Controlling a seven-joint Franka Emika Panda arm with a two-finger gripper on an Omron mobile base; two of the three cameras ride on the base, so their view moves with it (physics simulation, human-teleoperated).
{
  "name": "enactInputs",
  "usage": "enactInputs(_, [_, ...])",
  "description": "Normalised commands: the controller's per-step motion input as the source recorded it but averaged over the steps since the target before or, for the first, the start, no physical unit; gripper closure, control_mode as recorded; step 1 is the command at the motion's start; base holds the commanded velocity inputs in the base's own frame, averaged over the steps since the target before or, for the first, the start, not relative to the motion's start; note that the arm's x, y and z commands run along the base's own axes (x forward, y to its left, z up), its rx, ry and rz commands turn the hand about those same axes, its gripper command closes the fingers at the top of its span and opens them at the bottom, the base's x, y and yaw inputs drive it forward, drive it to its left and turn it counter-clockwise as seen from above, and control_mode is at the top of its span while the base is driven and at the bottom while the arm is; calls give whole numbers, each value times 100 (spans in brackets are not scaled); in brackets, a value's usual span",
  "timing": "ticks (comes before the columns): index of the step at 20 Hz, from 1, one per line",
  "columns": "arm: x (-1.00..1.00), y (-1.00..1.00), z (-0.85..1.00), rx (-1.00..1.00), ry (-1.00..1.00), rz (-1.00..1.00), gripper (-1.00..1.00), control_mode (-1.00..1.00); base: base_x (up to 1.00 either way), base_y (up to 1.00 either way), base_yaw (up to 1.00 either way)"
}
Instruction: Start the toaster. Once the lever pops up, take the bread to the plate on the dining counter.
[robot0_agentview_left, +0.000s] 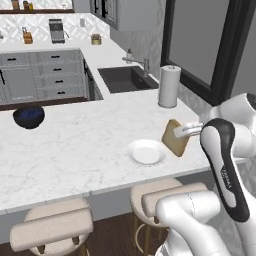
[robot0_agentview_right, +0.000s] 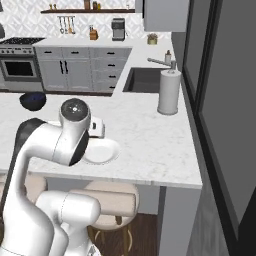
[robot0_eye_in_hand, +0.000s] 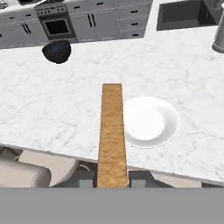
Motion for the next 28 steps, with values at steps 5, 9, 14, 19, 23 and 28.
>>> enactInputs(5, [96,-4,-32,2,7,16,100,-100,0,0,0])
enactInputs(9, [100,7,-29,1,26,2,100,-100,0,0,0])
enactInputs(14, [84,8,-52,0,36,1,100,-100,0,0,0])
enactInputs(19, [59,0,-44,1,12,3,100,-100,0,0,0])
enactInputs(23, [44,0,-32,1,0,2,100,-100,0,0,0])
enactInputs(28, [3,4,-40,2,-4,4,100,-100,0,0,0])
